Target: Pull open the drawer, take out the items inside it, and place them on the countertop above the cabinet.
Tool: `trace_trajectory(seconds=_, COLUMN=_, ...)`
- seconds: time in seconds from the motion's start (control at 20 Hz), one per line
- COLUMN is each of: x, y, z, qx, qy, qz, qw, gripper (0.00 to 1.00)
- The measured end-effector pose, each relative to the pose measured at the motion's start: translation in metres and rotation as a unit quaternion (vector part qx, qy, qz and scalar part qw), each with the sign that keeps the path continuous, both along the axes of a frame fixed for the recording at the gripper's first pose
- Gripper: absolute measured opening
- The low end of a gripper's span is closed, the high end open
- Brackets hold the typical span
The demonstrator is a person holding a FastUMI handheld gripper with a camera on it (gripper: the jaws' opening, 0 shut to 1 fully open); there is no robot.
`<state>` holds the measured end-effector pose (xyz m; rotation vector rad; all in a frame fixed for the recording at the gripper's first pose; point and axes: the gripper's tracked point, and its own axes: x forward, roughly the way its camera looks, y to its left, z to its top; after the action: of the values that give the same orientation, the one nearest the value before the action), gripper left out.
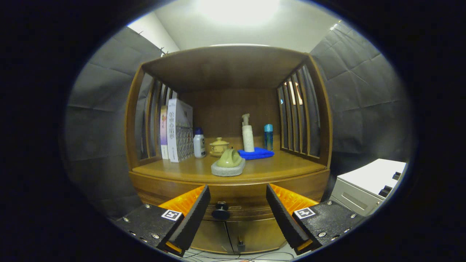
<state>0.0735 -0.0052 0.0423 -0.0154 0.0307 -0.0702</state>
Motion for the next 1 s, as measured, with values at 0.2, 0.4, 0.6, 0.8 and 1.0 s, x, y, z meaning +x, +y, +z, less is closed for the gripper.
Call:
trace_trajectory(seconds=0.2, x=-0.032, y=-0.016, z=0.024, qx=0.010, qy=-0.003, qz=-0.002, qw=1.000, gripper=0.96)
trace_trajectory(seconds=0.4, x=-0.059, y=-0.018, z=0.037, qx=0.017, qy=-0.003, qz=0.005, qw=1.000, gripper=0.95)
trace_trajectory(seconds=0.6, x=-0.089, y=-0.014, z=0.045, qx=0.007, qy=-0.013, qz=0.011, qw=1.000, gripper=0.95)
trace_trajectory(seconds=0.8, x=-0.114, y=-0.003, z=0.041, qx=0.008, qy=-0.010, qz=0.028, qw=1.000, gripper=0.95)
trace_trajectory(seconds=1.0, x=-0.122, y=0.004, z=0.038, qx=0.019, qy=-0.004, qz=0.039, qw=0.999, gripper=0.95)
